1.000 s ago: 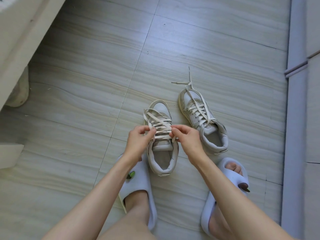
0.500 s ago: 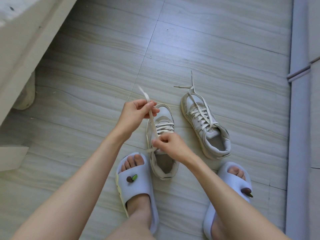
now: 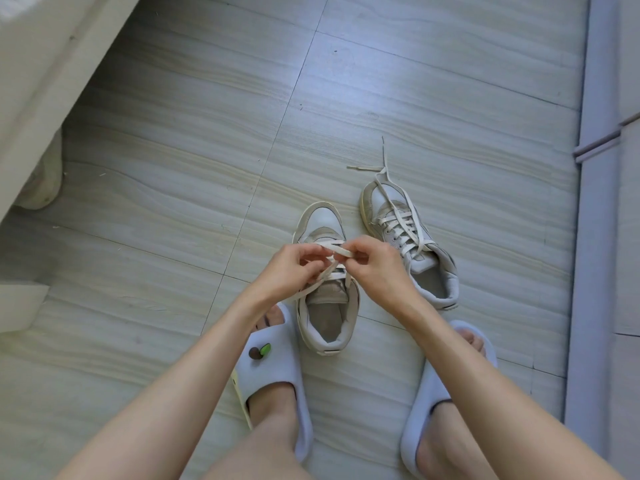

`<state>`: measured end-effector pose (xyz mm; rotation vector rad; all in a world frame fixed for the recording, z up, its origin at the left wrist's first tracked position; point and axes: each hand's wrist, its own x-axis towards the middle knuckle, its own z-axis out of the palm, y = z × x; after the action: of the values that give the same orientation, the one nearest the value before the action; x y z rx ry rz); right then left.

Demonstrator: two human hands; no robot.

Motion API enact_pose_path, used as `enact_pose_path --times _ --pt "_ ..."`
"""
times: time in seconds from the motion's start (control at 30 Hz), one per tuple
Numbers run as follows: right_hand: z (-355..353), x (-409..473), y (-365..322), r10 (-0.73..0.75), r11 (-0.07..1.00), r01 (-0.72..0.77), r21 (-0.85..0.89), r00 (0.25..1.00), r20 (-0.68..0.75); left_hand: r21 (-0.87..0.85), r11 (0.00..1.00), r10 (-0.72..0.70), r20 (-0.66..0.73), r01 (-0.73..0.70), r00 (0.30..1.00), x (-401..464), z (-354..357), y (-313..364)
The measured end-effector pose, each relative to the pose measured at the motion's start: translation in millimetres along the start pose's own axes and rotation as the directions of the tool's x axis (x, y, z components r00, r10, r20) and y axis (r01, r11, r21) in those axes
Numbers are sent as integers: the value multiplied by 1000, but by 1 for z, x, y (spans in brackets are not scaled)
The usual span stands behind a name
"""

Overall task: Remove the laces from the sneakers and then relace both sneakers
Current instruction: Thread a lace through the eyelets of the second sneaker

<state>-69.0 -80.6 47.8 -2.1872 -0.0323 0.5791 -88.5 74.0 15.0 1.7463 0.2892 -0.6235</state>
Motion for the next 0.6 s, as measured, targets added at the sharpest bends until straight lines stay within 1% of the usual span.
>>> enact_pose_path --times 0.1,0.17,0.2,0.3,0.4,0.47,0.53,0.6 --pt "0 -2 -2 85 977 -89 191 996 32 8 996 90 47 -90 995 0 -1 0" --pt "0 -3 -2 91 965 -102 243 994 55 -29 998 51 64 -49 997 -1 1 0" --pt "-1 -4 -3 92 957 -104 272 994 59 -25 1000 18 48 -17 999 0 3 -1" --pt "-3 -5 -1 118 913 -132 386 991 60 94 996 -11 -19 13 1000 1 0 0" --pt "-7 -6 5 205 831 -236 503 972 118 135 989 -57 -27 60 998 -3 -19 -2" --pt "-11 -5 9 293 796 -319 515 947 133 86 991 -95 -58 100 994 -10 -37 -7" --pt "-17 -4 16 408 753 -418 508 902 138 -44 990 -135 -130 131 982 -20 -51 -18" --pt "-24 -5 26 521 685 -528 502 837 168 -50 980 -198 -209 192 958 -30 -63 -34"
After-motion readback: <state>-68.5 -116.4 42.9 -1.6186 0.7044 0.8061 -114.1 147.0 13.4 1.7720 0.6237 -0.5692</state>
